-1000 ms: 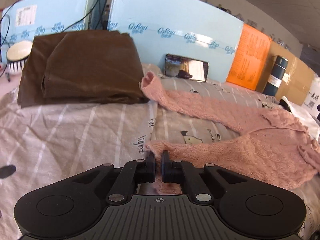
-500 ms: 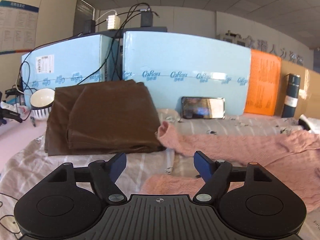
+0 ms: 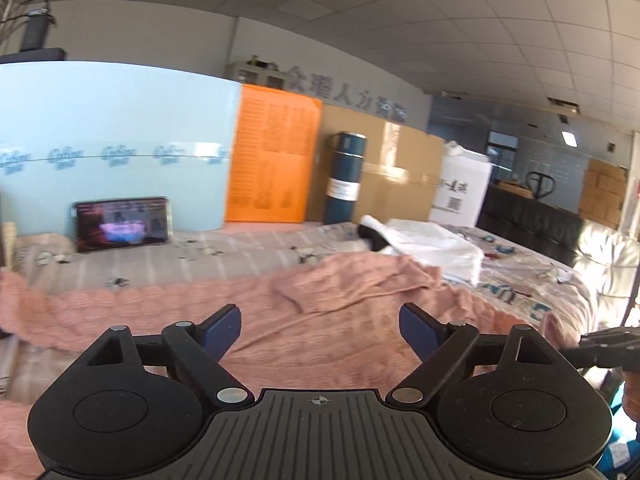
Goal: Fold clothes
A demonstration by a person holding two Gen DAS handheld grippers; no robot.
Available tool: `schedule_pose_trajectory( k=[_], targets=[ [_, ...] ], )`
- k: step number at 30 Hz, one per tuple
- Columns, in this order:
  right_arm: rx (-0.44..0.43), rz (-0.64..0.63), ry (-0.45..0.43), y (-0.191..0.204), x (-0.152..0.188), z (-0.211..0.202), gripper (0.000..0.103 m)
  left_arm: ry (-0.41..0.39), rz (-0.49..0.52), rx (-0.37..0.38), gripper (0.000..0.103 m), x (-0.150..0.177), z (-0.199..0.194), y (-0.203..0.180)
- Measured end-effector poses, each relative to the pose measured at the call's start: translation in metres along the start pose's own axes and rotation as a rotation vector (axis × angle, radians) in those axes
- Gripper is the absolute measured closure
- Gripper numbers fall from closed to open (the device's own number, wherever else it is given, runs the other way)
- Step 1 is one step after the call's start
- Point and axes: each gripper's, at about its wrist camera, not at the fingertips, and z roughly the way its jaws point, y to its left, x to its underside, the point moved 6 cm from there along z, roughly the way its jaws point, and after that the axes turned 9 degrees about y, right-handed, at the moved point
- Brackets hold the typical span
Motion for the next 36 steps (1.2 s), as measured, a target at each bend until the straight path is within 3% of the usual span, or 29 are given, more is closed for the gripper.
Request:
schedule_pose_trajectory(
  k=[3,5,8,12,14,15,16,18,20,24,27,31,36],
  targets=[
    [0.033,-0.027,0.051,0.005,0.016,-0.004,0.092,-0.001,0.088,0.152,0.013,0.003,0.012,-0.036],
    [0.051,-0.029,0.056,0.005,0.023,-0.004,0.092,-0.015,0.148,0.35,0.012,0.006,0.01,-0.061],
    [0.04,-0.042,0.039,0.003,0.021,-0.005,0.092,0.037,0.171,0.6,0.012,0.017,0.009,-0.089],
    [-0.005,-0.084,0.047,0.002,0.017,0.0,0.092,0.087,0.188,0.663,0.015,0.026,0.02,-0.107],
    [-0.027,-0.1,0.049,0.003,0.015,0.003,0.091,0.134,0.162,0.683,0.05,0.029,0.029,-0.107],
    [-0.037,-0.106,0.05,0.003,0.015,0.004,0.091,0.158,0.148,0.692,0.083,0.031,0.034,-0.107],
    [-0.042,-0.111,0.051,0.003,0.015,0.005,0.089,0.16,0.14,0.674,0.094,0.031,0.037,-0.105],
    [-0.027,-0.118,0.046,0.001,0.014,0.005,0.08,0.14,0.12,0.631,0.094,0.029,0.038,-0.099],
    [0.009,-0.119,0.016,-0.002,0.012,0.003,0.013,0.1,0.092,0.593,0.094,0.023,0.034,-0.091],
    [0.037,-0.087,-0.066,-0.013,-0.002,-0.007,0.012,0.009,-0.059,0.458,0.094,0.008,0.03,-0.061],
    [0.036,-0.066,-0.08,-0.022,-0.009,-0.007,0.012,0.013,-0.147,0.314,0.094,0.006,0.035,-0.034],
    [0.015,-0.039,-0.058,-0.029,-0.015,0.007,0.012,0.063,-0.232,0.233,0.093,0.011,0.049,-0.014],
    [-0.048,-0.03,-0.022,-0.025,-0.024,0.033,0.012,0.119,-0.219,0.197,0.093,0.02,0.059,-0.013]
  ],
)
